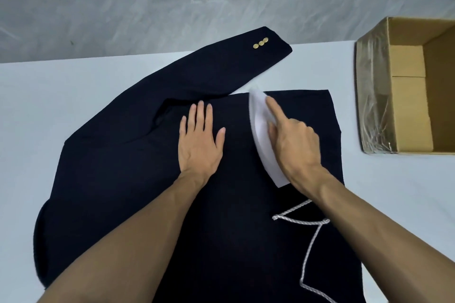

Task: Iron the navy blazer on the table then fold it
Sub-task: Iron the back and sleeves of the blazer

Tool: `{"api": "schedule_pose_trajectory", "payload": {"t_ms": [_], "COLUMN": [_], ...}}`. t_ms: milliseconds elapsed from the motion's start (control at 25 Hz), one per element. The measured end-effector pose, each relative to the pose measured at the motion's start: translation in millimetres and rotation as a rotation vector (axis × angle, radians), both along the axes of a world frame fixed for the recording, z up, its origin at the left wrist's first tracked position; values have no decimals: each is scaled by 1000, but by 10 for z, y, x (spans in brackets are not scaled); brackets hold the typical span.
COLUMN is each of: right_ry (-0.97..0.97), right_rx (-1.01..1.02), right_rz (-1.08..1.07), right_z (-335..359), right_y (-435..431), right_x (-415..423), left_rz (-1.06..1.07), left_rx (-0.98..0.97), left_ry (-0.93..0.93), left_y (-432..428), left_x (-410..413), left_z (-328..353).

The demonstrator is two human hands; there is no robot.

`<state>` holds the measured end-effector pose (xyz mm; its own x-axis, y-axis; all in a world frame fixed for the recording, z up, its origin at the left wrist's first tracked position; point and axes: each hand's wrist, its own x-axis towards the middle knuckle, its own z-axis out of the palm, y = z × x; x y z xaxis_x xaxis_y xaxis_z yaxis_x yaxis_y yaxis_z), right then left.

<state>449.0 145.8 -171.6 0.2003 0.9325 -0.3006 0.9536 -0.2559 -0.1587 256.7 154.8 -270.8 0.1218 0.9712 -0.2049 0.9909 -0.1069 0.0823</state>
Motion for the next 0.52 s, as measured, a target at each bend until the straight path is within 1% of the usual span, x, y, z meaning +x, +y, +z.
{"api": "schedule_pose_trajectory", "payload": {"t_ms": [120, 240, 320, 360, 440, 520], "right_ry": [42, 156, 259, 271, 219, 135], "right_rx": [-23, -41, -69, -85, -101, -107], "right_rz": [-155, -186, -151, -107, 7, 57], "right_z": [25, 146, 231, 234, 179, 87], "right_y": [14, 4, -18, -41, -82, -79], "right_x": [317, 307, 105, -5, -180, -215], "left_rz": [-32, -47, -46, -47, -42, -33], "left_rx": [-13, -33, -35, -37, -41, -29], "left_ry": [21, 41, 50, 46, 22, 16], "left_y": [33, 17, 26, 30, 28, 30], "left_x": [30, 27, 14, 18, 20, 14], "left_z": [27, 46, 49, 48, 54, 46]}}
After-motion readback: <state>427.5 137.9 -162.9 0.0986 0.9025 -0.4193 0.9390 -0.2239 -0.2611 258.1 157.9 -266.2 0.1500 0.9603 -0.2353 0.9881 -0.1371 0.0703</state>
